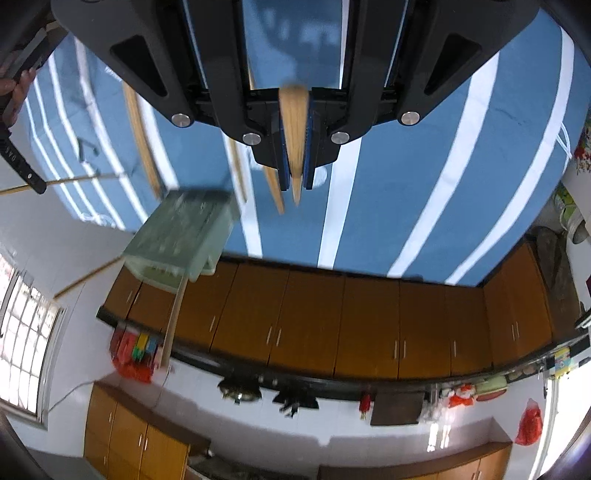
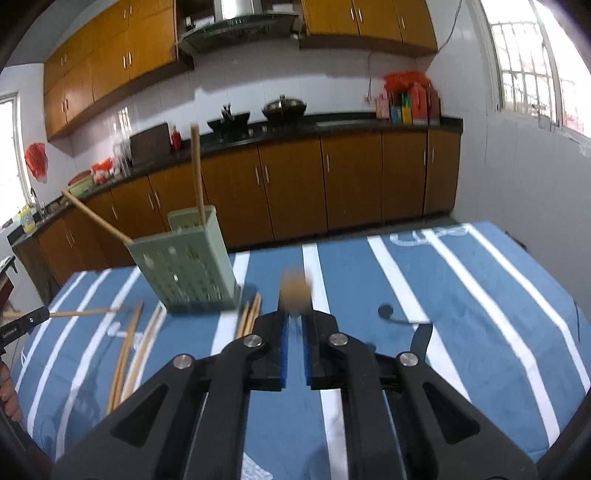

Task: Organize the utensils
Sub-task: 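Lift both chopsticks upright and carry them above the green holder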

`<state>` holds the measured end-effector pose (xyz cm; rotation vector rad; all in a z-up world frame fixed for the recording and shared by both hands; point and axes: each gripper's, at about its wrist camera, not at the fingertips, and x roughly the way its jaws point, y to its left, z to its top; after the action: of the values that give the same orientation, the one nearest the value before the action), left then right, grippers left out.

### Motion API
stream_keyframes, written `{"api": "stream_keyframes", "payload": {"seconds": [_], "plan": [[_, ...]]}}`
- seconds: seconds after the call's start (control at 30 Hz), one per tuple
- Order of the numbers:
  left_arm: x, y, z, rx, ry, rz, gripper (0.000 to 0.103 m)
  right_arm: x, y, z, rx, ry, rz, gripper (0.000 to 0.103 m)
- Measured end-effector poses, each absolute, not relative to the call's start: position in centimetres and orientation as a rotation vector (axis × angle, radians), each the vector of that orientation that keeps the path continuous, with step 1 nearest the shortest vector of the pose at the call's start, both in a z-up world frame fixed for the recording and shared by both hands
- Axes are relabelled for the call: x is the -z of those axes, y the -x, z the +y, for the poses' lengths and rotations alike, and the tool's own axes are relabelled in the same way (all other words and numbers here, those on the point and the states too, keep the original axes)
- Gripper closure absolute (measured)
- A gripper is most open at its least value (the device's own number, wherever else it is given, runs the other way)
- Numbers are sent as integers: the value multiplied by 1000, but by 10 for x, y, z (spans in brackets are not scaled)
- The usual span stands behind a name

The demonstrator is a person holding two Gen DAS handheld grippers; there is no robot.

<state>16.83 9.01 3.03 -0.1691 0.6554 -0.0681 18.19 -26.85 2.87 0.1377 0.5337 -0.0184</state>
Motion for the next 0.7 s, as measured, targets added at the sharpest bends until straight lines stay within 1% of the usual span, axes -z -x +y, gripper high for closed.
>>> {"api": "stream_keyframes", "payload": {"seconds": [0.17, 0.57, 0.7], "plan": [[-50, -166, 89, 75, 160, 608, 96, -39, -181, -267, 16, -133, 506, 95], [-69, -166, 78, 115, 128, 563, 96, -56, -183, -261, -8, -127, 476, 95], [-89, -157, 65, 172, 107, 536, 96, -81, -179, -259, -66, -150, 458, 95]]}}
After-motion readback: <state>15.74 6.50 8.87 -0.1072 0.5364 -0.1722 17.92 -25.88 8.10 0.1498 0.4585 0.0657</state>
